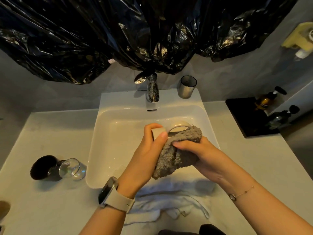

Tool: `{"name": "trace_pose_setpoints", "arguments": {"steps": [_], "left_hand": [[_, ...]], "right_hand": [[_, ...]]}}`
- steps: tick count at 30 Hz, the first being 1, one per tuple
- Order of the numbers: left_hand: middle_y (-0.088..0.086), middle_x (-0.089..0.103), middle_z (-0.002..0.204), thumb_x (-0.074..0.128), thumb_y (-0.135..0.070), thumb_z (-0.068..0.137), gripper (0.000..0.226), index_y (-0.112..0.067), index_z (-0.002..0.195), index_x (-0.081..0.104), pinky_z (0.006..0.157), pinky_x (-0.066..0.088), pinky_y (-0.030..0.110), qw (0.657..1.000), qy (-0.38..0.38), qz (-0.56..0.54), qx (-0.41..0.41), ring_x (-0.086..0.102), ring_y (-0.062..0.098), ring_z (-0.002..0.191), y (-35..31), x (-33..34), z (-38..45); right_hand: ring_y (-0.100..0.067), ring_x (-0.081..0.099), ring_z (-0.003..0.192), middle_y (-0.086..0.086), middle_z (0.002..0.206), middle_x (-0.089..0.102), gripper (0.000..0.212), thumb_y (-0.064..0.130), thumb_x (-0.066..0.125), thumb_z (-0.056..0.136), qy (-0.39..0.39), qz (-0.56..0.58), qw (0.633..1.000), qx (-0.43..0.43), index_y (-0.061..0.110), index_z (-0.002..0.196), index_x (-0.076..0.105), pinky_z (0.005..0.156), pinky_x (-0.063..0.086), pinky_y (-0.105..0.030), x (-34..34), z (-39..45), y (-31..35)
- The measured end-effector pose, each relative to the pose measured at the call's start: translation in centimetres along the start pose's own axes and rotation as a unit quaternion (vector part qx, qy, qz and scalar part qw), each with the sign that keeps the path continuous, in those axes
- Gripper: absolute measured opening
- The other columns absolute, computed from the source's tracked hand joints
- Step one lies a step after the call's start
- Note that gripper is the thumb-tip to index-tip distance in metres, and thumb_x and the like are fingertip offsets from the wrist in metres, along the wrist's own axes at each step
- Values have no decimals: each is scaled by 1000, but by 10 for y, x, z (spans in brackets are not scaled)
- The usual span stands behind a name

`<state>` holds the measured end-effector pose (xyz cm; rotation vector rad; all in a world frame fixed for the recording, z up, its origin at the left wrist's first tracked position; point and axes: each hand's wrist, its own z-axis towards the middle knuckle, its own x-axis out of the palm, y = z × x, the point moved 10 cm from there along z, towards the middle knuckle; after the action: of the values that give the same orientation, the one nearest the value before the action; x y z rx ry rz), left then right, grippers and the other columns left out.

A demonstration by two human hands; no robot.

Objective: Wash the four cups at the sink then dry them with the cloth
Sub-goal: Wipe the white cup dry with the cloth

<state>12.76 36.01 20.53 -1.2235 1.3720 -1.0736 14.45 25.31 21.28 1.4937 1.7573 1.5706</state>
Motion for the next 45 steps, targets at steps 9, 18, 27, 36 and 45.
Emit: {"name": "trace_pose_setpoints", "arguments": {"steps": [9, 18, 27, 36, 45], "left_hand": [[8, 46, 77, 44, 8, 99, 39, -13, 66, 40, 51, 37, 7, 998, 23, -65, -13, 53, -4, 54, -6, -3, 3], [28, 59, 130, 36, -40, 105, 44, -7, 124, 58, 76, 46, 16, 983, 105, -78, -129, 57, 22, 99, 4, 22, -7], [0, 58, 100, 53, -41, 78, 35, -27, 108, 43, 65, 49, 12, 992, 13, -117, -46, 66, -7, 75, -1, 21, 0], [14, 71, 118, 33, -55, 97, 58, -14, 121, 67, 89, 56, 40, 929, 95, -288, -215, 69, 26, 107, 20, 47, -18], [-9, 39, 121, 33, -94, 69, 72, -44, 120, 44, 61, 52, 18, 993, -15, 73, 87, 57, -2, 93, -10, 8, -13]], "right_hand": [[-17, 67, 87, -7, 90, 71, 26, 5, 65, 73, 33, -60, 994, -85, 13, 97, 71, 72, 55, -27, 14, -19, 17], [-9, 69, 72, 1, 74, 73, 26, 13, 77, 56, 3, -107, 988, -112, 25, 79, 77, 61, 54, -22, 3, -32, 18], [-28, 68, 100, -20, 108, 71, 40, 14, 64, 74, -42, 63, 996, -43, 0, 112, 66, 81, 57, -33, -11, -21, 1], [-1, 70, 82, 16, 84, 74, 38, -3, 80, 70, -1, -231, 968, -98, 28, 89, 71, 66, 53, -14, -2, -33, 26], [-28, 71, 75, -25, 92, 70, 32, 14, 58, 65, -69, 222, 968, 90, -4, 89, 71, 77, 58, -37, -10, -19, -20]]}}
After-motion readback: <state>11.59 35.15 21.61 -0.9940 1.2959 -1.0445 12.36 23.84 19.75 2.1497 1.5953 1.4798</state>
